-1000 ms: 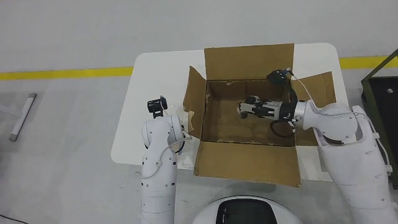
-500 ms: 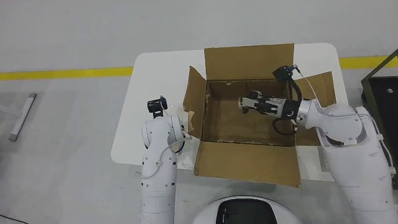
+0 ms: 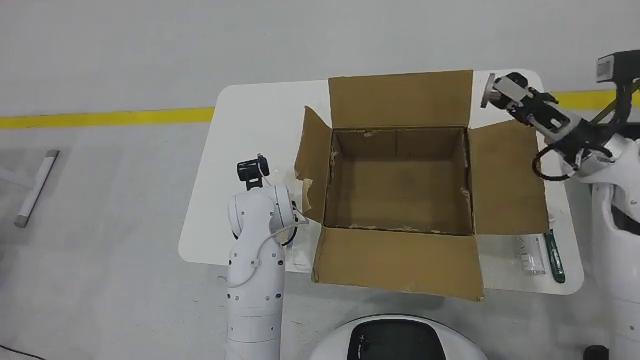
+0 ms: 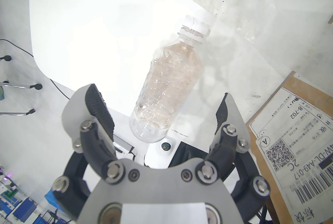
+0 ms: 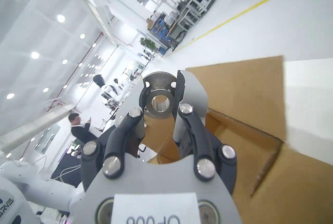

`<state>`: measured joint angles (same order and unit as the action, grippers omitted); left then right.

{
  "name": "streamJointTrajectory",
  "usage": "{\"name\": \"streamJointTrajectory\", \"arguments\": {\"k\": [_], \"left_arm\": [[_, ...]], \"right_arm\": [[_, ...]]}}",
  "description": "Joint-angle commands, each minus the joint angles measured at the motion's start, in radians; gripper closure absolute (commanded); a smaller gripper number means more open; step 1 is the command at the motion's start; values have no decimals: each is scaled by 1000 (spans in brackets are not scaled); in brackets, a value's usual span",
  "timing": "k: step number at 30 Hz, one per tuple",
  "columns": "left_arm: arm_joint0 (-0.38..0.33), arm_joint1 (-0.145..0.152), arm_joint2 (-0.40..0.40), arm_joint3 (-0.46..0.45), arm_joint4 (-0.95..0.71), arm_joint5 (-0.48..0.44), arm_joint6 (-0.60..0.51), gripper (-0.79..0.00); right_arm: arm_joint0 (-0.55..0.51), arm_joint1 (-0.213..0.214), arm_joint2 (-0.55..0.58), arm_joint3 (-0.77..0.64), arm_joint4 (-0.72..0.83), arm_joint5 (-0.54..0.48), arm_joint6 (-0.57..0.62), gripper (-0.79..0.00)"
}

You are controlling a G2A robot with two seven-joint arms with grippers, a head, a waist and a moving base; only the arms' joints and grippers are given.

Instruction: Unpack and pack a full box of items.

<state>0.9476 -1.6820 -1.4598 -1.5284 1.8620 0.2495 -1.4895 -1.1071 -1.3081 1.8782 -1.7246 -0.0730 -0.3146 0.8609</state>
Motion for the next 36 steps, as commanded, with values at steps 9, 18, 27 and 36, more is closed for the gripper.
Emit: {"name": "streamJointTrajectory", "arguments": {"k": [9,18,27,36], "left_arm": [[0,0,0,0,0,0,0,-785],[0,0,0,0,0,0,0,-785],[0,0,0,0,0,0,0,-785],[0,0,0,0,0,0,0,-785]], "right_arm": [[-97,51,202,-128,-381,156,2,0],[-167,87,183,-178,-787,231,106,0],[-163,103,5,-32,-1043,190,141,0],[-106,111,-96,119,-1091,145,147,0]]}}
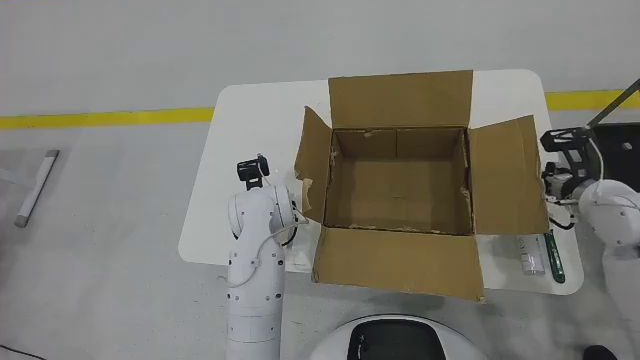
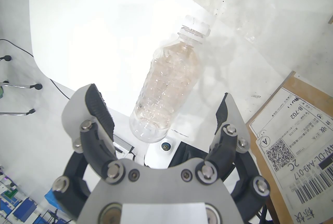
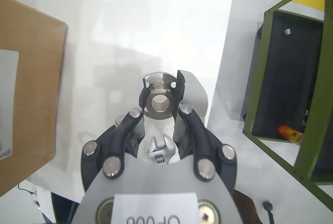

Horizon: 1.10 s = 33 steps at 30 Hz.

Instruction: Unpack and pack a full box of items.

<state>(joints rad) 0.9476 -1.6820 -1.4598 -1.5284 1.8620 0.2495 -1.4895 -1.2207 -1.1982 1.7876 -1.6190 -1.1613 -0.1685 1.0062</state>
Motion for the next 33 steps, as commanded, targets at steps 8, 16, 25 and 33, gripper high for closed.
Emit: {"name": "streamJointTrajectory", "arguments": {"k": [8,16,25,33], "left_arm": [[0,0,0,0,0,0,0,-785],[0,0,0,0,0,0,0,-785],[0,0,0,0,0,0,0,-785],[0,0,0,0,0,0,0,-785]], "right_arm": [[39,9,-31,62,-4,-14,8,-3],[65,17,-51,98,5,-27,-6,-299],[65,24,-47,92,49,-42,-96,-271],[-30,27,53,-139,27,28,-461,0]]}}
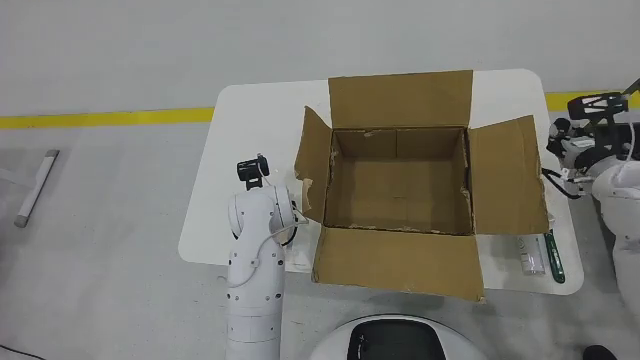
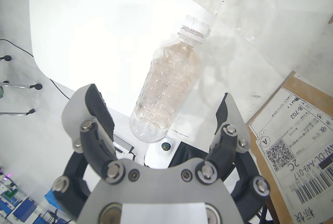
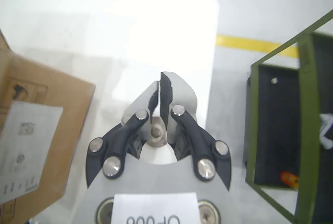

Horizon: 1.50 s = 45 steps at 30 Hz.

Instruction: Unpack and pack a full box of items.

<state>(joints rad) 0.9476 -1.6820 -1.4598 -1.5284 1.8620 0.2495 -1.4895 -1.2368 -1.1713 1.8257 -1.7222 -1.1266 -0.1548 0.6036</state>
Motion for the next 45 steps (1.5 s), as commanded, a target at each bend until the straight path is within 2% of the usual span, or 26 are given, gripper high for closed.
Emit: {"name": "streamJointTrajectory", "arguments": {"k": [1,7,9,18,30,35,40,45], "left_arm": [[0,0,0,0,0,0,0,-785],[0,0,0,0,0,0,0,-785],[0,0,0,0,0,0,0,-785],[0,0,0,0,0,0,0,-785],[0,0,0,0,0,0,0,-785],[0,0,0,0,0,0,0,-785],[24,4,-31,-44,-71,-66,-20,-785],[52,14,-102,-122,-173,-144,-46,-785]], "right_arm": [[-23,1,23,-61,-13,19,-83,0],[-31,3,50,-165,-35,54,-176,0],[-30,-1,45,-173,67,51,-176,0],[-31,-1,44,-175,67,50,-181,0],[-62,-6,-12,-251,-46,88,-427,0],[-66,-6,-42,-258,-65,74,-440,0],[-62,-6,-64,-255,-74,67,-418,0],[-63,-4,-72,-256,-119,67,-431,0]]}}
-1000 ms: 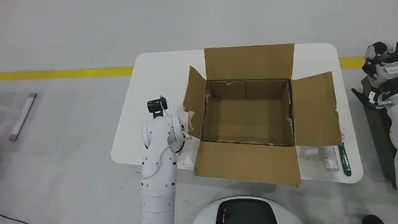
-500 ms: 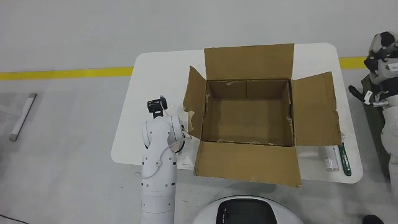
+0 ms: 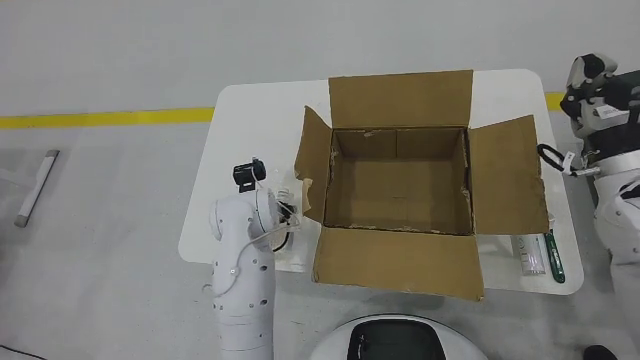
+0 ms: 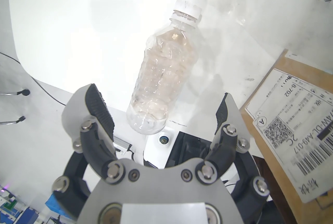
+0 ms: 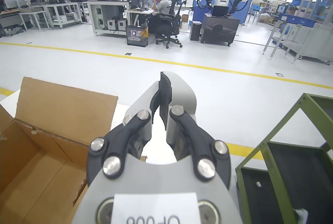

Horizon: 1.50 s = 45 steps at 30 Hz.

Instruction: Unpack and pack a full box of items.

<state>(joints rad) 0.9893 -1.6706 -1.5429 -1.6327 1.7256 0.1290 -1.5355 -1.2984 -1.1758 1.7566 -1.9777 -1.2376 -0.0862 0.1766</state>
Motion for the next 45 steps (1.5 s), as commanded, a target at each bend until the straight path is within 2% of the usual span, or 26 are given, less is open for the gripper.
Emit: {"name": "streamJointTrajectory", "arguments": {"k": [1,6,9,22,25,32,45], "left_arm": [[19,4,-35,-30,-66,-40,0,-785],[64,16,-91,-88,-195,-151,0,-785],[78,23,-106,-106,-216,-172,8,-785],[87,25,-104,-105,-231,-180,29,-785],[93,32,-103,-90,-222,-206,58,-785],[52,49,-97,4,-191,-268,48,-785],[32,68,-49,105,-156,-278,77,-785]], "right_arm": [[-2,0,-5,-2,-10,-4,-3,0],[1,0,-16,5,-11,-9,2,0],[4,1,-22,4,-15,-13,6,0],[-19,0,-47,-4,-27,-16,12,0],[-27,-1,-47,-7,-24,-19,6,0],[-35,-1,-49,1,-25,-17,-10,0],[-38,-1,-48,22,-36,-13,-12,0]]}}
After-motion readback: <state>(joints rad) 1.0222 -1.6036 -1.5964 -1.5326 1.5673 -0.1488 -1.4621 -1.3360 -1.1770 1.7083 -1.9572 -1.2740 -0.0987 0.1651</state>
